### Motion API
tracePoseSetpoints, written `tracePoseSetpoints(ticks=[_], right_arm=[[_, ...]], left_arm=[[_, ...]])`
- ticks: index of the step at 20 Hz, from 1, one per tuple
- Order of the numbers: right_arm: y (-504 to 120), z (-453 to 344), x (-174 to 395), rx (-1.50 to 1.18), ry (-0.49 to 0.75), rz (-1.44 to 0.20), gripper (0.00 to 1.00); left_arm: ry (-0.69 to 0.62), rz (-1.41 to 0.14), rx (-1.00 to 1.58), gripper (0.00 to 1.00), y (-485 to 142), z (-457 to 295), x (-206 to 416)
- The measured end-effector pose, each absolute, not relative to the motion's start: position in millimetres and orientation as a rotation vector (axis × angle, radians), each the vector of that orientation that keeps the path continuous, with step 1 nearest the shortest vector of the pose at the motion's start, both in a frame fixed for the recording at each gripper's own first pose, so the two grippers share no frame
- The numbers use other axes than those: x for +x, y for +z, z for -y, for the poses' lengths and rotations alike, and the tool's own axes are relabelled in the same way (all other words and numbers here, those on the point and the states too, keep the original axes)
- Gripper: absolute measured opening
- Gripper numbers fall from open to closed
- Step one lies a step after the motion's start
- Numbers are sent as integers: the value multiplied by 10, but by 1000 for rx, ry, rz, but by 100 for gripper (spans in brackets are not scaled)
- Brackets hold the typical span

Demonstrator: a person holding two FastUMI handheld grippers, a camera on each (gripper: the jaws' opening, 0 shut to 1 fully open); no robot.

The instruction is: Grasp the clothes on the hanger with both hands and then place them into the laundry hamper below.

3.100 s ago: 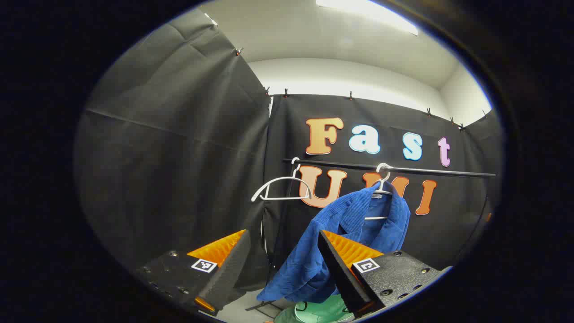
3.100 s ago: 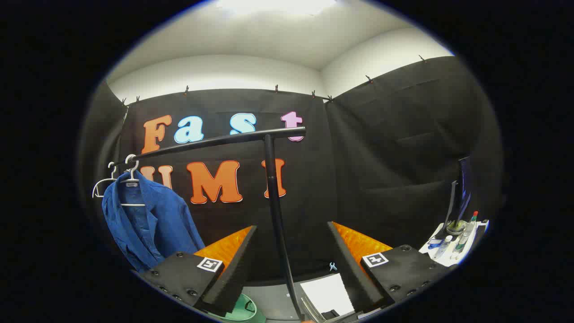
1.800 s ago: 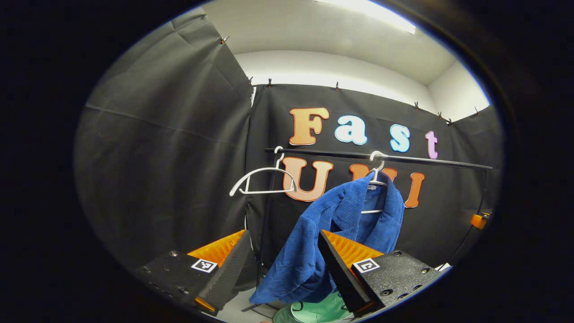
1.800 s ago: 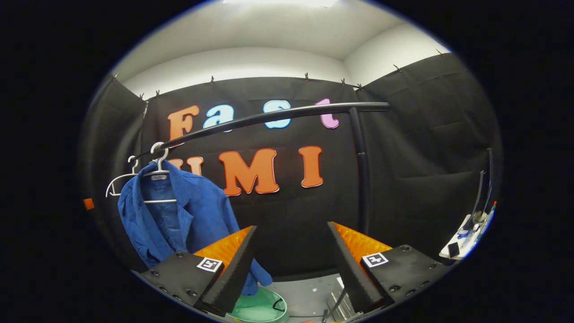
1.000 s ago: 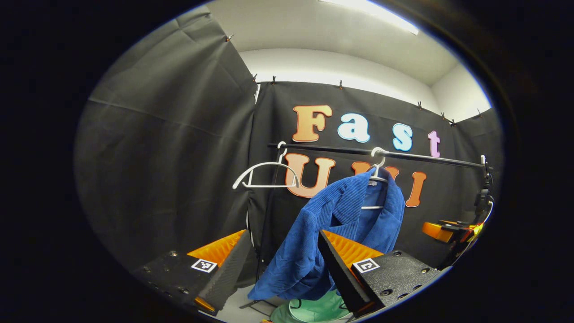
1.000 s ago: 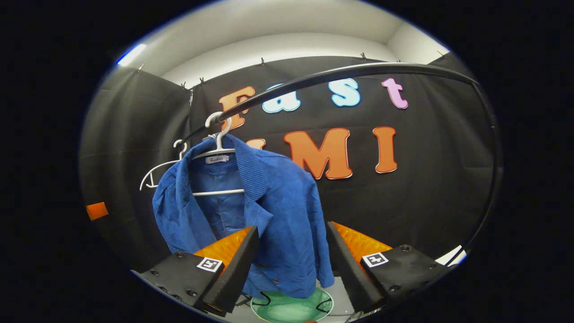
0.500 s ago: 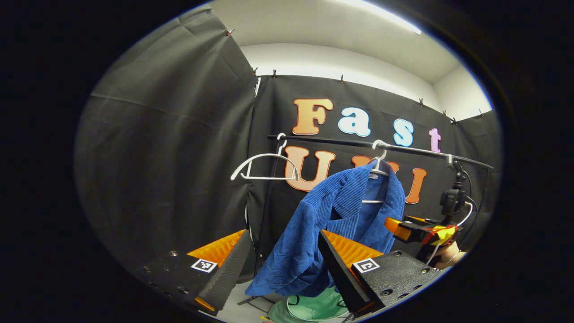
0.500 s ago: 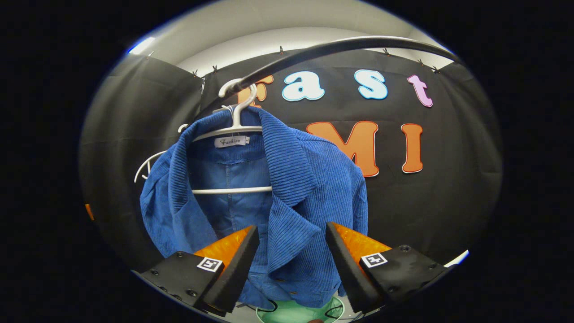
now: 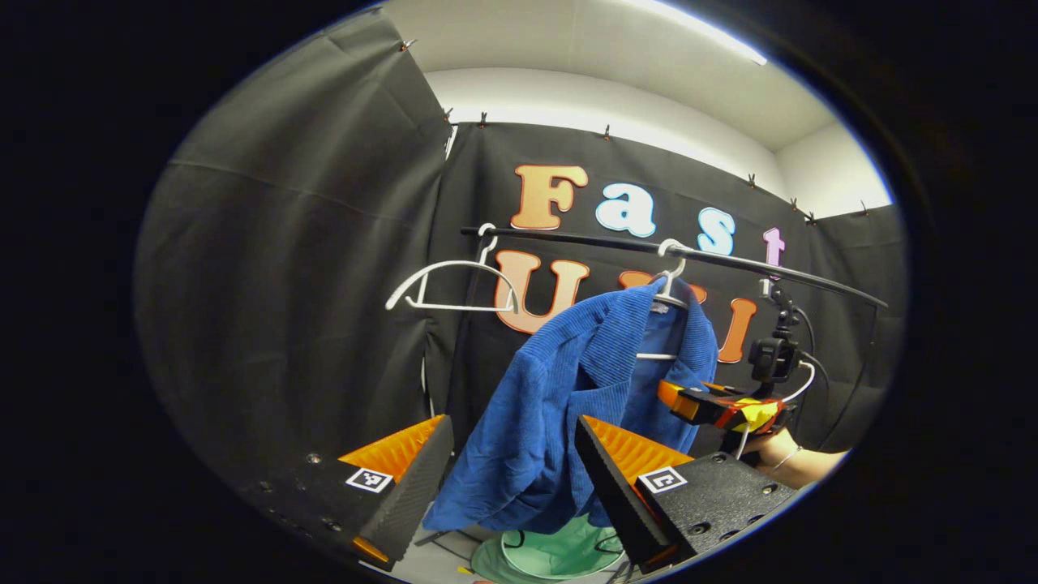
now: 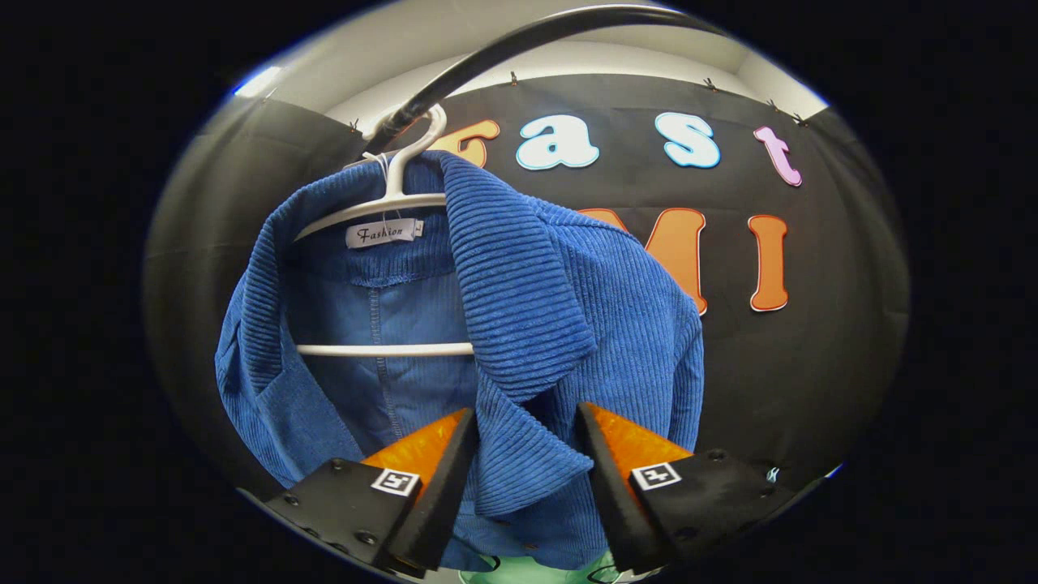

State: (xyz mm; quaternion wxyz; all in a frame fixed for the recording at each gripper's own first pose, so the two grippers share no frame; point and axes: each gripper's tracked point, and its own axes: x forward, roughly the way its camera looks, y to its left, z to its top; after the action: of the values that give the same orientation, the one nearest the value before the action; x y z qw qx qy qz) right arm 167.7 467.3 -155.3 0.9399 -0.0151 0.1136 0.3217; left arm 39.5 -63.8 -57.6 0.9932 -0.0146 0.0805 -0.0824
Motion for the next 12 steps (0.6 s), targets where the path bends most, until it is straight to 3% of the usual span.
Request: tracePoseSetpoints(ticks=[1, 5, 6, 7, 8, 10, 11, 12], right_arm=[[-1560, -4677, 1687, -29, 658, -234, 70], [-1571, -4614, 1675, -6, 660, -241, 30], [-1567, -4618, 1643, 11, 672, -249, 28], [-1568, -4613, 1629, 23, 682, -254, 34], [-1558, -4601, 1619, 34, 693, -257, 28], [-1565, -4568, 1616, 38, 696, -263, 28], [-1531, -4518, 1655, 47, 675, -252, 28], [-1525, -4518, 1620, 65, 684, -261, 12]], left_arm=[[-174, -165, -28, 95, -594, 675, 427], [-212, -187, -25, 95, -693, 903, 557], [-226, -193, -30, 95, -721, 978, 595], [-234, -197, -36, 95, -751, 1035, 631], [-238, -199, -39, 95, -777, 1095, 681], [-249, -203, -39, 92, -821, 1210, 772], [-260, -205, -42, 98, -841, 1295, 812], [-276, -208, -47, 95, -865, 1374, 852]])
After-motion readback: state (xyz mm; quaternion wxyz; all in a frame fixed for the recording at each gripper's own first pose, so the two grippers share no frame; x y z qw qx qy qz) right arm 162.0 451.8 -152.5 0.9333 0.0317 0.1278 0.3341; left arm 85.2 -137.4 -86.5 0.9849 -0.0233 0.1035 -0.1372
